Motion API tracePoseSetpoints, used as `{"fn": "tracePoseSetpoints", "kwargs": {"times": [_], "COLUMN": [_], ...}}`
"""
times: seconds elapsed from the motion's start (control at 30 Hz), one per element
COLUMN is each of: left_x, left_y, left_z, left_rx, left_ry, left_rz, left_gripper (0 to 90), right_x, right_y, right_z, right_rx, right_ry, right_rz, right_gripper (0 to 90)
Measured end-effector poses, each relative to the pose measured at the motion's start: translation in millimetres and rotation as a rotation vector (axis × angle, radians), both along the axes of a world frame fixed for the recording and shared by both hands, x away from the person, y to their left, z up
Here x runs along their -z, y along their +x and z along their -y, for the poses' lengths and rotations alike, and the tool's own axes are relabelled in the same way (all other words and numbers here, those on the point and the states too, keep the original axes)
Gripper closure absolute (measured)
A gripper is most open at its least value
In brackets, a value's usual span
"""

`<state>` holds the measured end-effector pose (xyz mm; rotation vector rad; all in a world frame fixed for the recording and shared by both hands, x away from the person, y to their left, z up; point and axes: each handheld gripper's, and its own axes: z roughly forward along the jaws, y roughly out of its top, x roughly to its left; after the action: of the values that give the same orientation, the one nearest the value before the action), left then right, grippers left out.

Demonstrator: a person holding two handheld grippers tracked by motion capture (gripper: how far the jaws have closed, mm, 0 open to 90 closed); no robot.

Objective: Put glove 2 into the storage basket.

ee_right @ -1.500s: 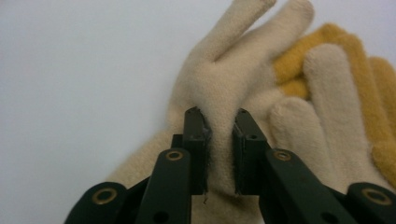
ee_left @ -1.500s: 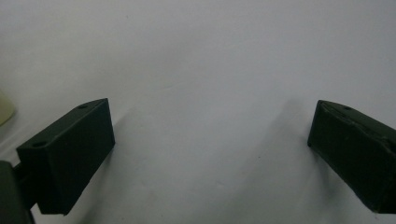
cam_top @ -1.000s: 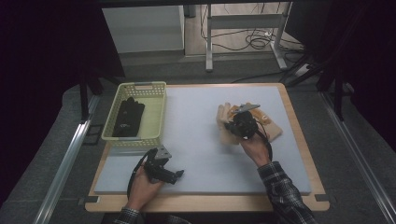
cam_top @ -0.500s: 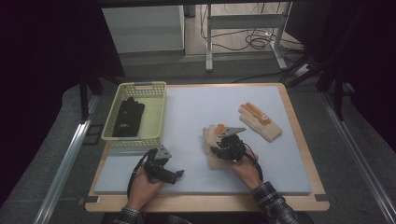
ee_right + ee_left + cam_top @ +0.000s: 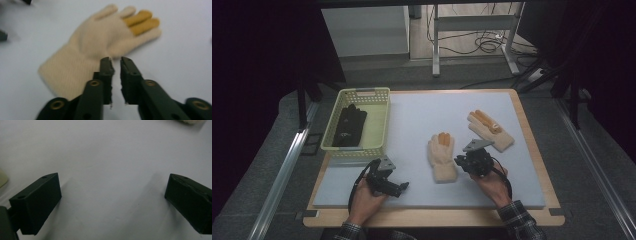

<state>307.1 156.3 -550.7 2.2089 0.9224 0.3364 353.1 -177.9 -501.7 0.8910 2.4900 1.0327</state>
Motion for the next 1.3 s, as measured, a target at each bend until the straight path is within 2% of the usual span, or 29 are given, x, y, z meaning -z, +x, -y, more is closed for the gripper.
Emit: {"fn": "tracePoseSetpoints", "kwargs": {"times": [0.2,0.4,0.57,0.67,0.9,1.1,1.3], "left_x": [0.0,0.0,0.0,0.0,0.0,0.0,0.0], "left_y": [0.0,0.0,0.0,0.0,0.0,0.0,0.0], "left_z": [0.0,0.0,-0.1,-0.1,0.0,-0.1,0.0], "left_rx": [0.000,0.000,0.001,0.001,0.000,0.000,-0.001], "left_ry": [0.000,0.000,0.000,0.000,0.000,0.000,-0.001], "left_rz": [0.000,0.000,0.001,0.001,0.000,0.000,0.000], "left_gripper": [0.9,0.9,1.0,1.0,1.0,1.0,1.0], "right_x": [14.0,22.1,23.4,21.0,10.6,3.5,-7.6], "right_y": [-12.8,-20.7,-21.9,-19.3,-4.8,19.3,44.6], "right_z": [4.5,-8.4,-25.1,-22.5,9.9,45.4,74.5], "right_rx": [-0.025,-0.071,-0.097,-0.095,-0.010,0.094,0.178], "right_ry": [0.004,0.024,0.012,0.008,0.025,0.018,0.004], "right_rz": [-0.019,-0.044,-0.033,-0.024,-0.008,0.005,0.040], "right_gripper": [86.1,83.3,81.7,79.8,72.3,68.0,63.3]}}
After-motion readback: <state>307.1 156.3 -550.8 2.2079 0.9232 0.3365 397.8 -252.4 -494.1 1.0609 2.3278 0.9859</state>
